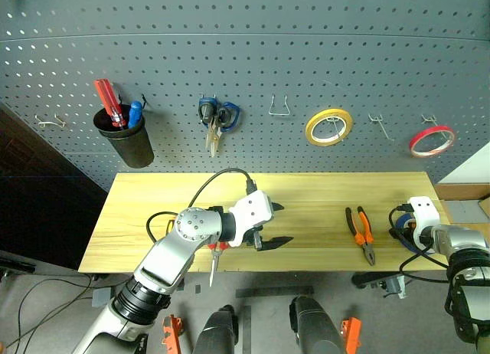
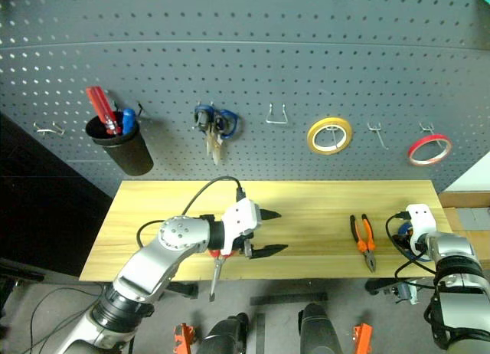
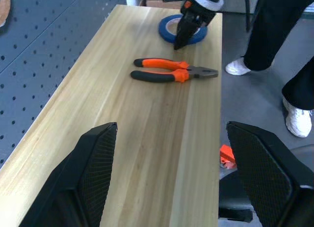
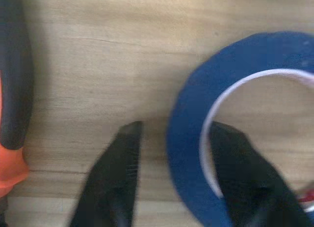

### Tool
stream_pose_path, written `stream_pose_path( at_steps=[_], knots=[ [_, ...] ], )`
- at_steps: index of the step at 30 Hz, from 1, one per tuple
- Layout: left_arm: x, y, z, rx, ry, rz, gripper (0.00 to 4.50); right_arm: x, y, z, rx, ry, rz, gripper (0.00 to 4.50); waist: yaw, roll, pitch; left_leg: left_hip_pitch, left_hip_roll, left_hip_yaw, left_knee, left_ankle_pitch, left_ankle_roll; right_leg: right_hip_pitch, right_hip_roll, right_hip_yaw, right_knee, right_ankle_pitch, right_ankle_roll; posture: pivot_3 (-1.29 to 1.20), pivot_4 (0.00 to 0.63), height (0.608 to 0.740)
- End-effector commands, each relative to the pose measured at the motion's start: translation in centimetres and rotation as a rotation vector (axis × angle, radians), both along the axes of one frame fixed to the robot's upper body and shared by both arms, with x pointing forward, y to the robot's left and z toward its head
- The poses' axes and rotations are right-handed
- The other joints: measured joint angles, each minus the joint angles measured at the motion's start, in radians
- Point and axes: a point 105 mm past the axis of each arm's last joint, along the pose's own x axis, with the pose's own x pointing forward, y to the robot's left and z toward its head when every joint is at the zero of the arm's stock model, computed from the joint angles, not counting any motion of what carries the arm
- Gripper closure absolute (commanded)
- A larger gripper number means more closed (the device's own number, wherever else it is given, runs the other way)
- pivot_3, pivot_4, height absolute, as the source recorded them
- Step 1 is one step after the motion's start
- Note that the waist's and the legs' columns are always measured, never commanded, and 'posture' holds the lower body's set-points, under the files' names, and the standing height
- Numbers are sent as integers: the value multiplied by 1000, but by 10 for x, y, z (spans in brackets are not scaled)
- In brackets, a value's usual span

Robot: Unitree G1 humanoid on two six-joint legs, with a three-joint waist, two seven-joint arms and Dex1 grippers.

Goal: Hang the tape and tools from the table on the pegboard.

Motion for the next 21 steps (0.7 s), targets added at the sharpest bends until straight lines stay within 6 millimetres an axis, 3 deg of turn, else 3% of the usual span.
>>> stream_pose_path(
  at_steps=[1, 2, 5, 9, 12, 16, 19, 21],
  knots=[
    [-5, -6, 8, -7, -33, -56, 716, -14, 0, -22, -36, 73, 6, 3553, 0, -1, -1, 0, 0, 0, 1, 0, 0, 0, 0, 0, 0, 0, 0, -195, 247, 740],
    [-5, -7, 8, -15, -28, -58, 716, -15, 2, -23, -37, 73, 20, 3807, 0, -2, -1, 0, 0, 0, 2, 0, 0, 0, 1, 0, 0, 0, 0, -198, 245, 740],
    [-9, -11, 12, -51, 4, -76, 716, -9, 4, -13, -120, 2, 98, 3819, 1, -3, -2, 0, 1, -1, 4, 0, 0, 1, 2, 0, 0, 1, 2, -202, 244, 740],
    [-13, -11, 14, -85, 35, -94, 716, -5, 15, 29, -183, -186, 154, 3819, 6, 0, -1, -2, 2, -2, 7, 0, 0, 0, 3, 0, 2, 1, 2, -207, 244, 740],
    [-15, -9, 18, -125, 66, -94, 716, -22, 42, 63, -236, -325, 210, 3819, 6, 7, 0, -4, 2, -2, 8, 0, 0, -1, 3, 0, 3, 1, 3, -225, 247, 740],
    [-16, -8, 27, -196, 98, -97, 716, -50, 93, 92, -321, -545, 277, 3819, 2, 7, 0, -3, 3, -2, 8, 0, 0, -2, 4, 1, 3, 1, 3, -251, 249, 740],
    [-15, -5, 31, -217, 96, -97, 716, -62, 137, 123, -375, -783, 329, 3819, -1, 7, 0, -2, 4, -3, 9, 0, -1, -2, 6, 0, 4, 1, 3, -259, 247, 740],
    [-13, -4, 32, -216, 92, -99, 716, -63, 156, 139, -378, -888, 346, 3819, -7, 7, 0, -2, 4, -2, 9, 0, -1, -2, 6, 1, 4, 2, 3, -265, 244, 740]
  ],
)
